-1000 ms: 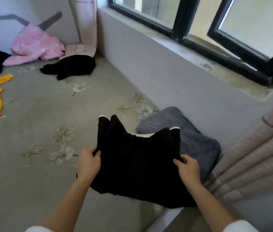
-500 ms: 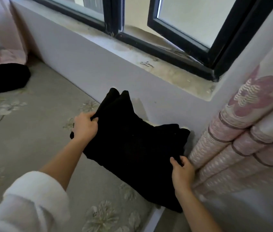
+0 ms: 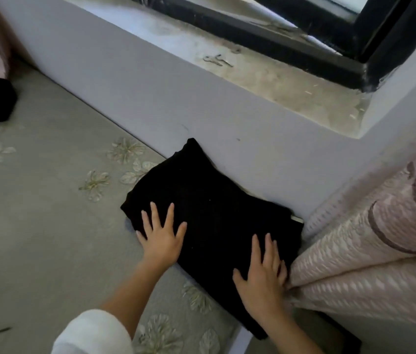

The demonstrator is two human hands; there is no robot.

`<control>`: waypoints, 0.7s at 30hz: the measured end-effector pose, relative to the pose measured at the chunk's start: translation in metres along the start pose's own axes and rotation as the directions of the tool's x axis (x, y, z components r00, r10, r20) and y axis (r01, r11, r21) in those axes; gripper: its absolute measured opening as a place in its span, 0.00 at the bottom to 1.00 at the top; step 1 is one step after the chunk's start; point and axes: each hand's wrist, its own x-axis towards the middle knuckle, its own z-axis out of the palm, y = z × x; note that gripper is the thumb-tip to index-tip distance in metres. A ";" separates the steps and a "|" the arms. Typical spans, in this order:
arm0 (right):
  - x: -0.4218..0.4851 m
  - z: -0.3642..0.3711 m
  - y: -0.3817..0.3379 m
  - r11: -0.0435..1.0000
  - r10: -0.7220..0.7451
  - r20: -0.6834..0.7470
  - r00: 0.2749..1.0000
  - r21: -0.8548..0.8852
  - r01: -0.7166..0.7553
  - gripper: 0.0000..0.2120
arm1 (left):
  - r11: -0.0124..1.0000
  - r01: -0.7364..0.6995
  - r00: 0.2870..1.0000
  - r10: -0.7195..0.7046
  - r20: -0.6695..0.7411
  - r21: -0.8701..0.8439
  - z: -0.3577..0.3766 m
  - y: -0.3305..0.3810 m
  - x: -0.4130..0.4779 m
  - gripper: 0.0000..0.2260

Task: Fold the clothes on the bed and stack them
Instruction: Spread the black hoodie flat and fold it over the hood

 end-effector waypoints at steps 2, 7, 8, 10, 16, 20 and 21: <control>0.002 0.012 0.003 0.990 -0.099 0.093 0.991 -0.096 0.108 0.40 | 0.999 -0.006 0.999 0.007 -0.041 0.034 0.005 -0.003 0.000 0.28; 0.014 0.024 0.022 0.990 0.053 0.359 0.932 -0.137 -0.004 0.41 | 0.999 0.036 0.990 -0.033 0.140 -0.021 0.000 -0.028 0.014 0.32; 0.015 0.023 0.022 0.990 0.056 0.371 0.927 -0.140 -0.004 0.41 | 0.998 0.039 0.986 -0.031 0.165 -0.048 -0.004 -0.030 0.017 0.33; 0.017 0.017 0.018 0.992 0.063 0.372 0.926 -0.127 -0.017 0.41 | 0.997 0.039 0.983 -0.027 0.179 -0.066 -0.012 -0.028 0.015 0.32; 0.010 -0.010 -0.035 0.980 -0.126 0.241 0.962 -0.123 0.160 0.36 | 0.978 0.067 0.994 -0.047 0.103 -0.197 -0.057 -0.034 -0.034 0.28; -0.017 -0.007 -0.098 0.941 -0.275 0.229 0.934 -0.134 0.310 0.34 | 0.960 0.150 0.989 -0.147 0.032 -0.236 -0.088 -0.067 -0.100 0.26; -0.029 -0.002 -0.116 0.923 -0.307 0.226 0.924 -0.165 0.347 0.34 | 0.949 0.190 0.982 -0.190 0.023 -0.251 -0.095 -0.080 -0.120 0.26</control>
